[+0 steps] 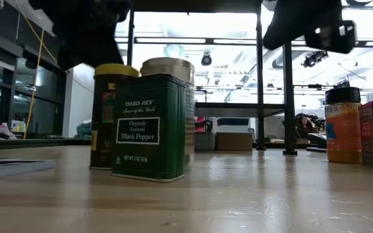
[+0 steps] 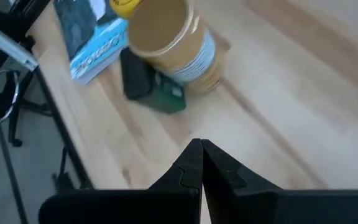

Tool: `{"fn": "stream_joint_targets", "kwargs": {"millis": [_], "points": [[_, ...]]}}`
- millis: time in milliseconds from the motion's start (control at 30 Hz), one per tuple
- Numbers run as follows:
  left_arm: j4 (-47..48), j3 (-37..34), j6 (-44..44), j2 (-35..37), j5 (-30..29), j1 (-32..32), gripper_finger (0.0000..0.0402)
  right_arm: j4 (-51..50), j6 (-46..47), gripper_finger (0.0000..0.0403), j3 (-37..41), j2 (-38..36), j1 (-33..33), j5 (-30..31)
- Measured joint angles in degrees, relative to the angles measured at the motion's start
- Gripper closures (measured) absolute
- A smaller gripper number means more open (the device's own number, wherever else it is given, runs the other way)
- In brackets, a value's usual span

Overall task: Shelf spices
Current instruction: Adjust the seasoning bottles and cans, then put the gold seasoning bottle on the shelf

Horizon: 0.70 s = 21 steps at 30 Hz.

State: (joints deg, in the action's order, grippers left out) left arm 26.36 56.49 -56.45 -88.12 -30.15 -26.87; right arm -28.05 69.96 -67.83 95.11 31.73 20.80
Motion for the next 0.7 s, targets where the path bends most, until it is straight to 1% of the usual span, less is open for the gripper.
{"fn": "stream_joint_targets", "kwargs": {"millis": [167, 233, 300, 400, 500, 567, 600, 633, 700], "points": [[-2.8, 0.0, 0.1, 0.3, 5.1, 0.0, 0.0401, 0.0, 1.8, 0.0403, 0.0, 0.0, 2.9, 1.1], [-1.6, 0.4, 0.3, 0.7, 7.3, -1.0, 0.0401, -0.2, 2.0, 0.0403, 0.0, 0.0, 3.6, 2.3], [0.9, 1.3, 0.6, 1.6, 6.0, -2.1, 0.0401, -2.6, 2.9, 0.0403, 0.0, -0.5, 4.1, 4.5], [3.3, 3.6, 1.7, 5.5, -0.9, -3.5, 0.0402, -9.0, 7.5, 0.0403, 0.1, -3.9, 4.0, 12.0], [4.5, 6.3, 5.9, 10.6, -8.3, -4.5, 0.0401, -17.9, 12.0, 0.0403, -0.7, -8.3, 3.6, 19.8], [6.6, 8.0, 9.4, 14.0, -14.0, -5.1, 0.0401, -27.4, 14.8, 0.0403, -3.0, -10.6, 3.1, 22.7], [8.4, 8.8, 10.3, 15.8, -18.1, -5.5, 0.0401, -33.4, 16.8, 0.0403, -4.6, -11.5, 2.9, 23.7], [10.9, 9.4, 10.2, 17.4, -22.6, -5.8, 0.0401, -39.9, 19.3, 0.0403, -6.2, -12.1, 2.6, 24.4], [17.4, 9.6, 6.2, 20.3, -30.6, -5.9, 0.0401, -52.7, 26.1, 0.0403, -9.3, -12.5, 2.0, 24.7]]}}
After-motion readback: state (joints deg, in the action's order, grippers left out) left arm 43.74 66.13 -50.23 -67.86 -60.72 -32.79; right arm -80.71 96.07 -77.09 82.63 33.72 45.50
